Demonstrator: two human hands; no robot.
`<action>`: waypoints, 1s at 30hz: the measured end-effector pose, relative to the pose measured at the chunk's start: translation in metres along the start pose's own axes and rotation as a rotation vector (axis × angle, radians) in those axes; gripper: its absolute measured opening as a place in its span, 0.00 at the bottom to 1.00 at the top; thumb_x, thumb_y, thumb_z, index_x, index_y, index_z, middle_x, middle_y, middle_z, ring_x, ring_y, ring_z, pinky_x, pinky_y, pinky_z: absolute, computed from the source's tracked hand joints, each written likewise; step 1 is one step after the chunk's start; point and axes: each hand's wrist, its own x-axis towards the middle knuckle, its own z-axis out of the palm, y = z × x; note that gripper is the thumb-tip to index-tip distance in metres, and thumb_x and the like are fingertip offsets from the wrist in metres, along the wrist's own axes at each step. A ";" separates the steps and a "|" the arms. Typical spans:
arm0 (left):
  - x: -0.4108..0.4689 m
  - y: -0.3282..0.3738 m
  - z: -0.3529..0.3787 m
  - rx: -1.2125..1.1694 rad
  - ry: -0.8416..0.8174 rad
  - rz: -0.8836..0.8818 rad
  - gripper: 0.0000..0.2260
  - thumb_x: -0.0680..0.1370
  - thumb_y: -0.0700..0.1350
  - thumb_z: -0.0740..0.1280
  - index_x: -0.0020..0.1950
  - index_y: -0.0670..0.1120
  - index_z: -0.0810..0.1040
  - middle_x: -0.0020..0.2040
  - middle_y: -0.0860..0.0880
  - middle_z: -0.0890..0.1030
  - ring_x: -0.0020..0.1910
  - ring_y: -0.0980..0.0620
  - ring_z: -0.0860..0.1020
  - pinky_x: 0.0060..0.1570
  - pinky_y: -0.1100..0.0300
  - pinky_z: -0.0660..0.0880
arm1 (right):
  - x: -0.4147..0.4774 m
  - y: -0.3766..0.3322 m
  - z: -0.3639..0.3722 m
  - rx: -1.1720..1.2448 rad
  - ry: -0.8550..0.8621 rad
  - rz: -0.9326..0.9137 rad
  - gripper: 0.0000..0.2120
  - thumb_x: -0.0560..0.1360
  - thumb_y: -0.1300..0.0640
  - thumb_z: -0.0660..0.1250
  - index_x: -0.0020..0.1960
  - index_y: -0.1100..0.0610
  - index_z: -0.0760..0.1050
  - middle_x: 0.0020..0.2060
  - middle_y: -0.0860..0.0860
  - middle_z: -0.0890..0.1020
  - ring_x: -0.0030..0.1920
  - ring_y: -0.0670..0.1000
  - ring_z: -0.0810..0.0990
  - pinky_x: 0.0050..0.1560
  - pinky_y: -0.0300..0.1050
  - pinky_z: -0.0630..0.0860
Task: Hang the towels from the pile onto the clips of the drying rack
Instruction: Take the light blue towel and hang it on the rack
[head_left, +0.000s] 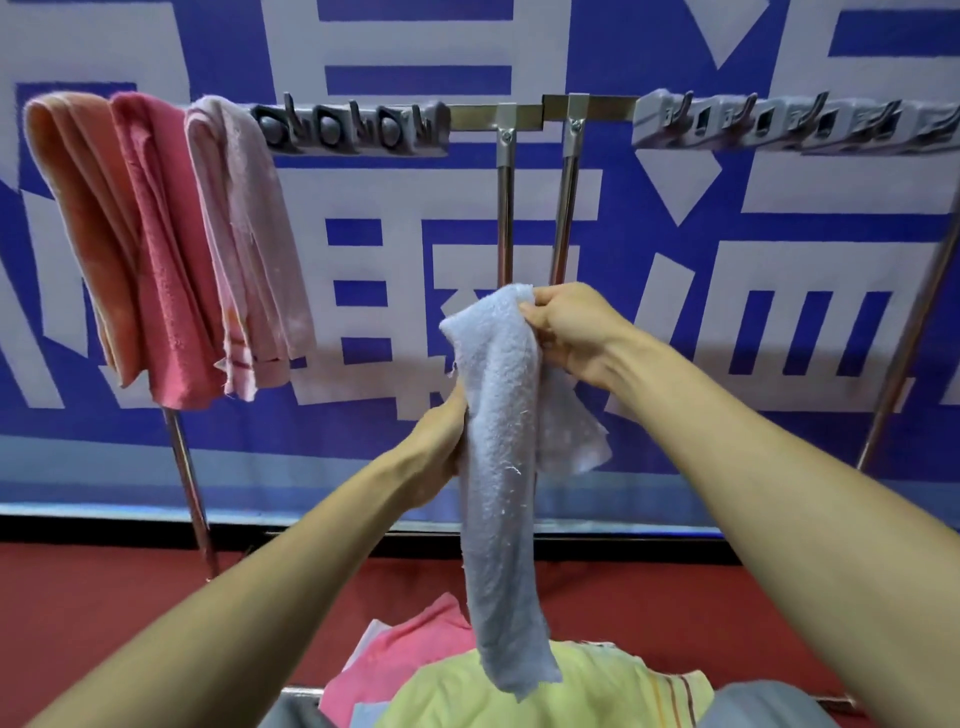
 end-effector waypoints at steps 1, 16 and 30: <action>0.000 0.004 0.001 -0.100 -0.018 0.042 0.26 0.79 0.65 0.53 0.58 0.47 0.80 0.53 0.47 0.84 0.52 0.49 0.82 0.55 0.51 0.77 | 0.002 -0.001 -0.002 0.043 0.026 0.014 0.11 0.80 0.64 0.59 0.54 0.63 0.80 0.41 0.54 0.81 0.41 0.49 0.79 0.49 0.49 0.80; -0.001 0.091 0.029 0.344 0.084 0.553 0.12 0.80 0.52 0.61 0.53 0.48 0.81 0.47 0.50 0.84 0.47 0.52 0.82 0.49 0.57 0.79 | -0.008 0.004 -0.055 -0.395 0.445 -0.014 0.12 0.75 0.56 0.68 0.48 0.66 0.80 0.48 0.59 0.83 0.49 0.56 0.82 0.52 0.51 0.80; -0.026 0.185 0.003 0.613 0.076 0.497 0.23 0.79 0.59 0.59 0.31 0.44 0.75 0.25 0.51 0.75 0.24 0.56 0.74 0.26 0.65 0.71 | 0.019 -0.034 -0.017 0.159 -0.478 -0.097 0.29 0.76 0.40 0.62 0.64 0.64 0.73 0.41 0.60 0.69 0.41 0.60 0.67 0.45 0.48 0.68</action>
